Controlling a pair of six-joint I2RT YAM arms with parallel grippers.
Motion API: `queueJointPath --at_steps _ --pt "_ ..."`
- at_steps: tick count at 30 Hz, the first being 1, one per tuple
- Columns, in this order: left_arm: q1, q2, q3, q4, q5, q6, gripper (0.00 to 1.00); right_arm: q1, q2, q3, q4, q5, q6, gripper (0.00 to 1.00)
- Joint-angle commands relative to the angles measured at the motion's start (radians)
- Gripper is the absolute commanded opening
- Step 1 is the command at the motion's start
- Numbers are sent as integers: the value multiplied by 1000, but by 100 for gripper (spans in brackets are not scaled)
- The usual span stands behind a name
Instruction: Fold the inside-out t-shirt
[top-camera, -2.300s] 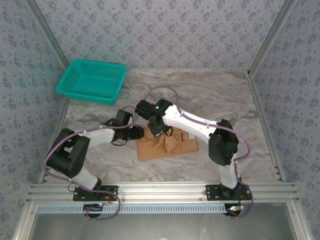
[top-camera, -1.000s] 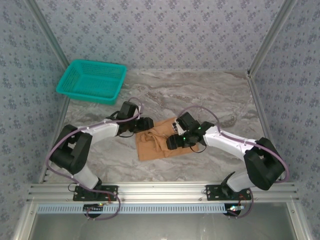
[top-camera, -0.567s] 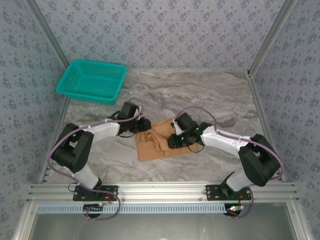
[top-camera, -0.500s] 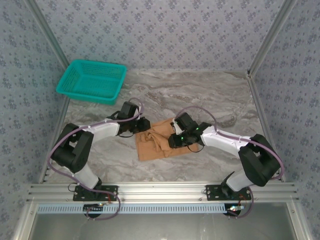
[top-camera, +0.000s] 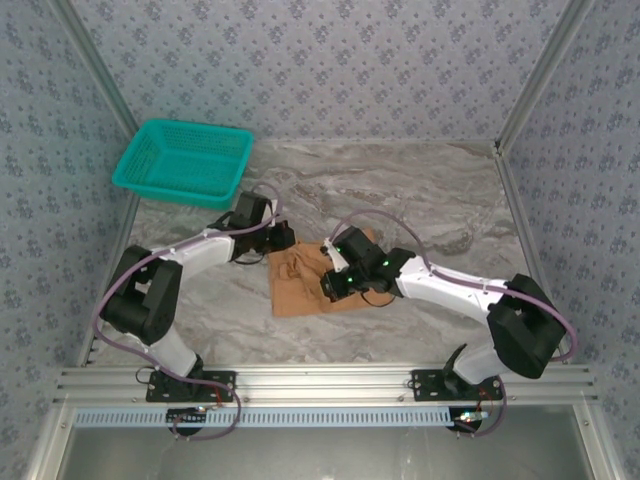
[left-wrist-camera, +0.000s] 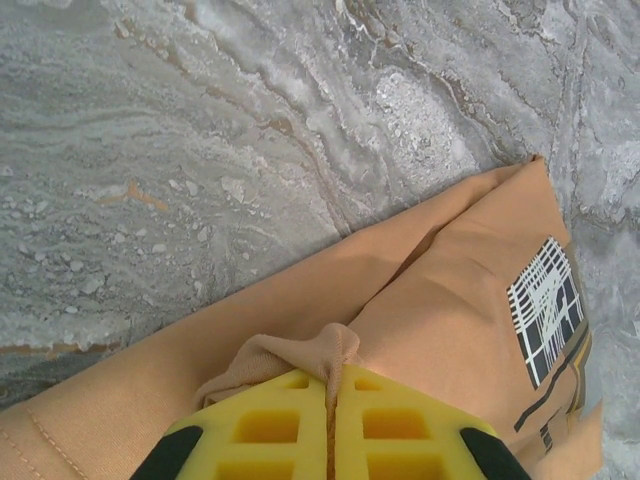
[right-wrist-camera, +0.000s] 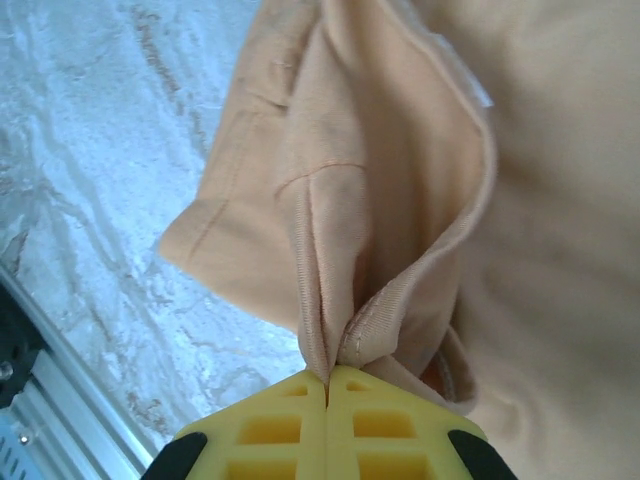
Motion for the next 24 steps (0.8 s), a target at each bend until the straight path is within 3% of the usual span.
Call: queueJointPath --at_steps 1,15,24 --pt "18 -1 27 -34 -5 37 7 36 18 50 8 -27 -26 5" --pt "49 5 96 -55 62 83 8 110 153 180 59 -19 -35 6" --pt "97 48 125 -82 42 132 8 140 326 227 255 -65 -2 16"
